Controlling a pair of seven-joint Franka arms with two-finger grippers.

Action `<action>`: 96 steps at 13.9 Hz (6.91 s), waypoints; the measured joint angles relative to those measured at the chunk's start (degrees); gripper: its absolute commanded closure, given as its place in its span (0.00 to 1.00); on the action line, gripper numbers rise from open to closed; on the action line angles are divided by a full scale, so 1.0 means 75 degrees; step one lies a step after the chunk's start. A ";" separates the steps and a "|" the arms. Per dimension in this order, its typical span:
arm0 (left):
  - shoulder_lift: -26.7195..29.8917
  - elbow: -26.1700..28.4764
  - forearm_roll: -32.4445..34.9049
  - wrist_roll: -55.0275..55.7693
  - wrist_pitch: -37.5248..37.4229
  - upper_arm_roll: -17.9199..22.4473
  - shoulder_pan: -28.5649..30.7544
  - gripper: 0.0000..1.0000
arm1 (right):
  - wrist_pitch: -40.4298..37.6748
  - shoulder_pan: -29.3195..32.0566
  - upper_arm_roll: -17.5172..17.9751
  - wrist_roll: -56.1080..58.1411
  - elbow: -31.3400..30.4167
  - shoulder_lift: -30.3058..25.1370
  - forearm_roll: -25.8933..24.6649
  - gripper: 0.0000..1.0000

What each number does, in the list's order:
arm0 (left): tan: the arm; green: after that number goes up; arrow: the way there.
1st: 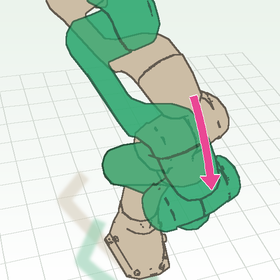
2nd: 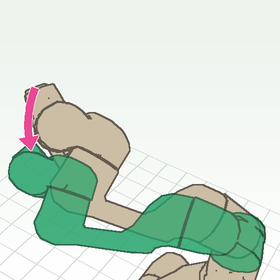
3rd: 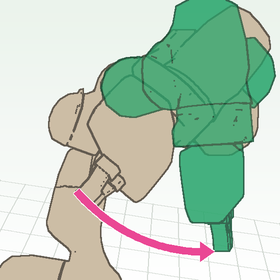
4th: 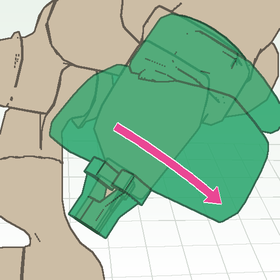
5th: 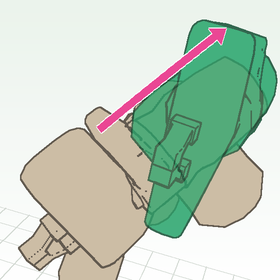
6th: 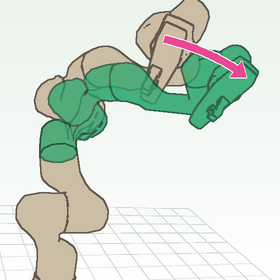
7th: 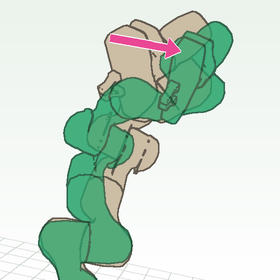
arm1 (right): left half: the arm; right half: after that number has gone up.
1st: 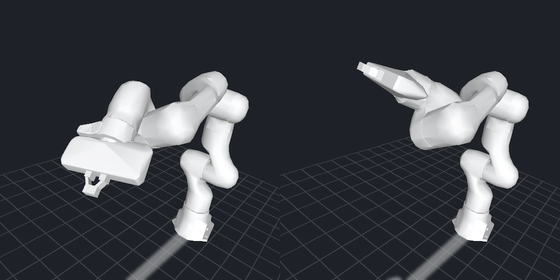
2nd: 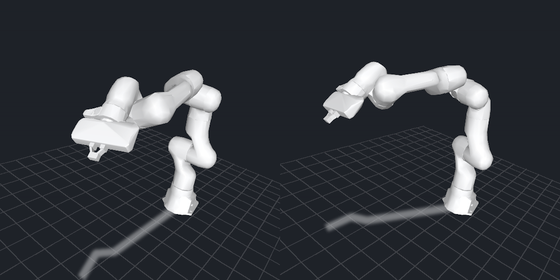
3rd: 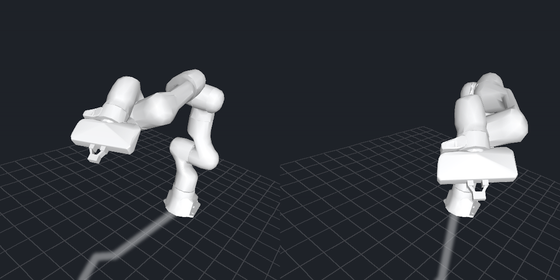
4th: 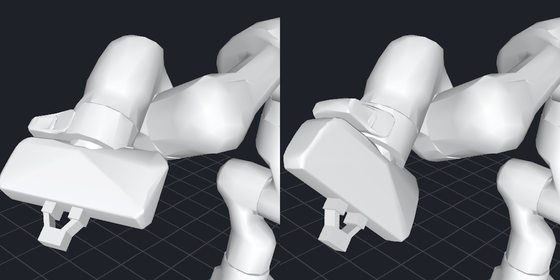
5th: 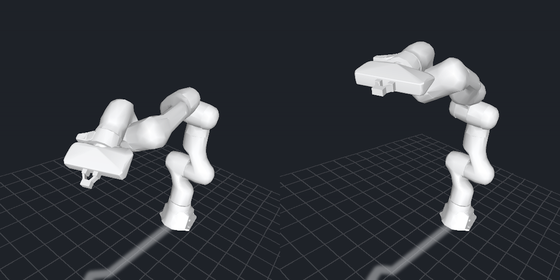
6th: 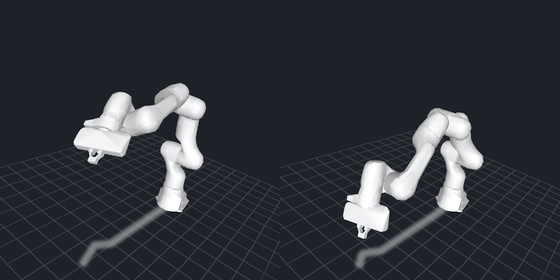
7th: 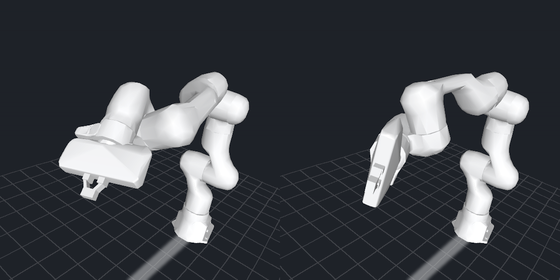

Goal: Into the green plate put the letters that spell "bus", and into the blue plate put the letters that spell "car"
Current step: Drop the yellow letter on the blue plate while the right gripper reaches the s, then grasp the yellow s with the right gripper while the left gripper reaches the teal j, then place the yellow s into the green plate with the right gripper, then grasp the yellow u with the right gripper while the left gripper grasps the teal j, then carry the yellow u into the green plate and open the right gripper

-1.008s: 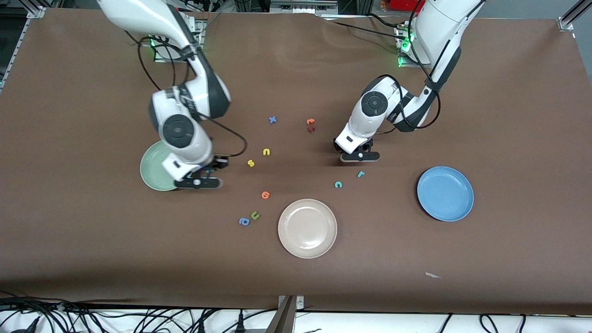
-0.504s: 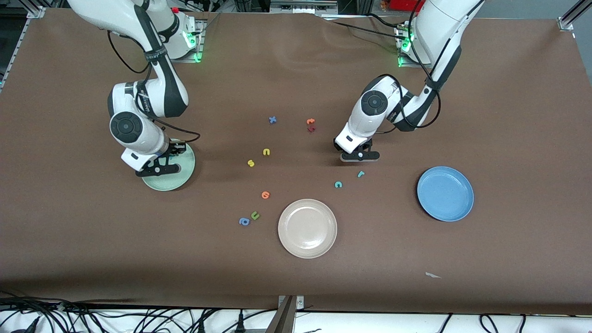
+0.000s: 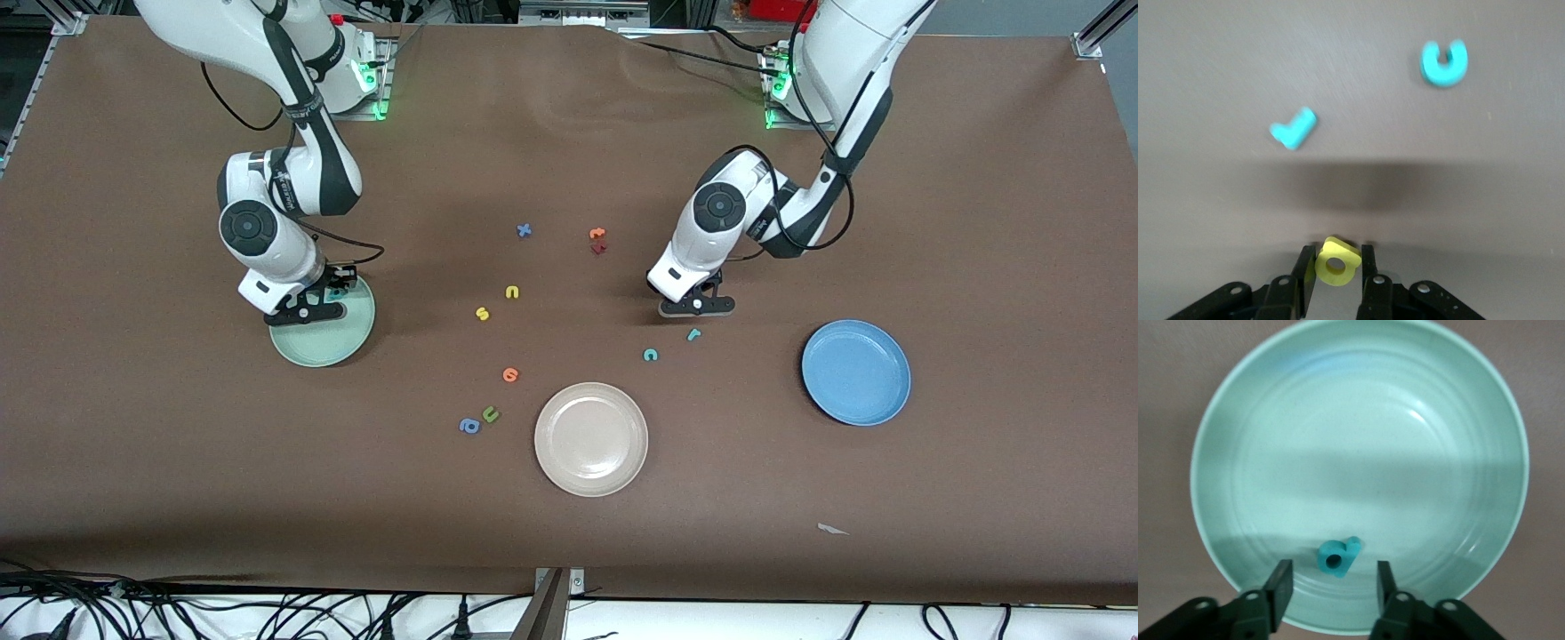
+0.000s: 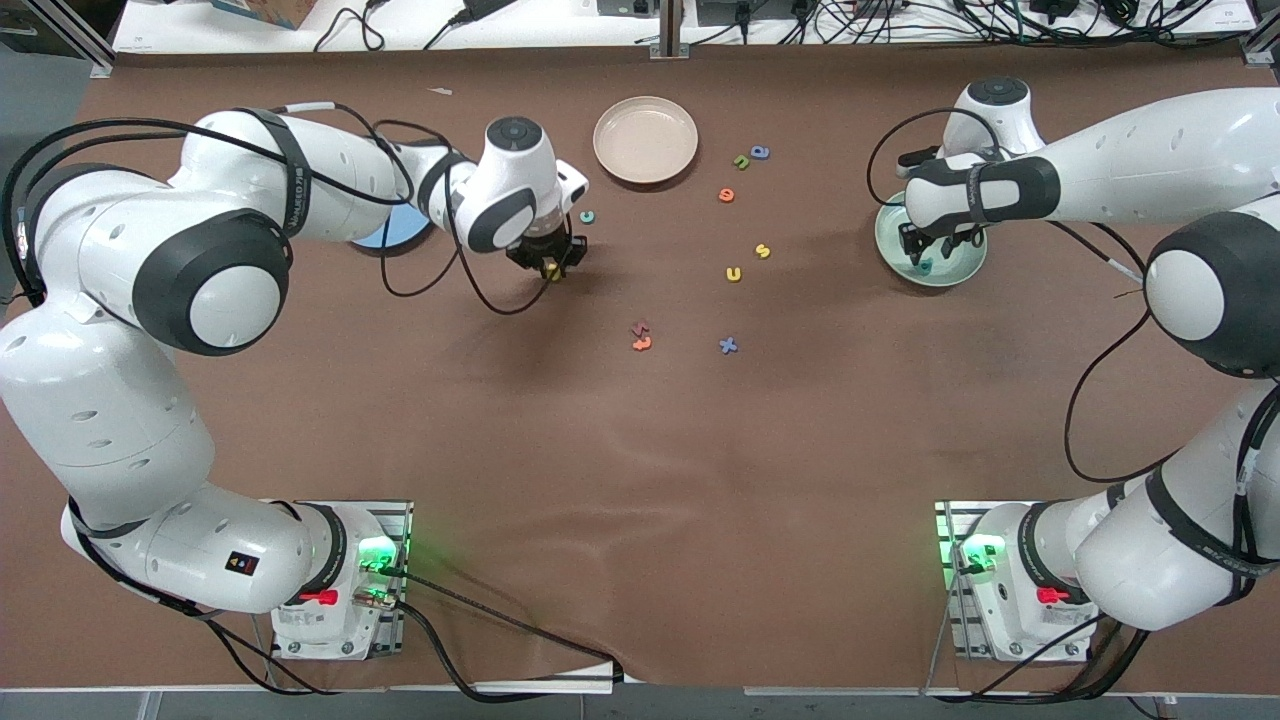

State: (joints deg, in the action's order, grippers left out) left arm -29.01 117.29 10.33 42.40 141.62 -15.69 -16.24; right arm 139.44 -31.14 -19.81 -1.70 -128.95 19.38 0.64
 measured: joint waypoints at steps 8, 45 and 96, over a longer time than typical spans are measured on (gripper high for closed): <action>0.0277 -0.1282 0.0016 -0.3268 -0.1788 0.0066 0.2236 0.77 | -0.1994 -0.0185 0.1538 -0.4276 0.2146 -0.0013 0.0462 0.23; -0.0614 -0.0435 0.0149 -0.0157 0.0637 -0.0092 0.0617 0.37 | -0.1431 -0.1115 0.0424 -0.5023 0.2817 0.1224 0.1122 0.85; -0.0788 -0.0647 0.0351 0.0176 0.0727 0.0027 0.0609 0.56 | -0.0515 -0.2943 0.0122 -0.5145 0.3043 0.2021 0.2379 0.86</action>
State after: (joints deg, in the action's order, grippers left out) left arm -34.92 112.43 12.96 43.72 147.07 -15.48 -11.67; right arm 135.58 -53.22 -18.90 -40.29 -106.13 34.54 18.48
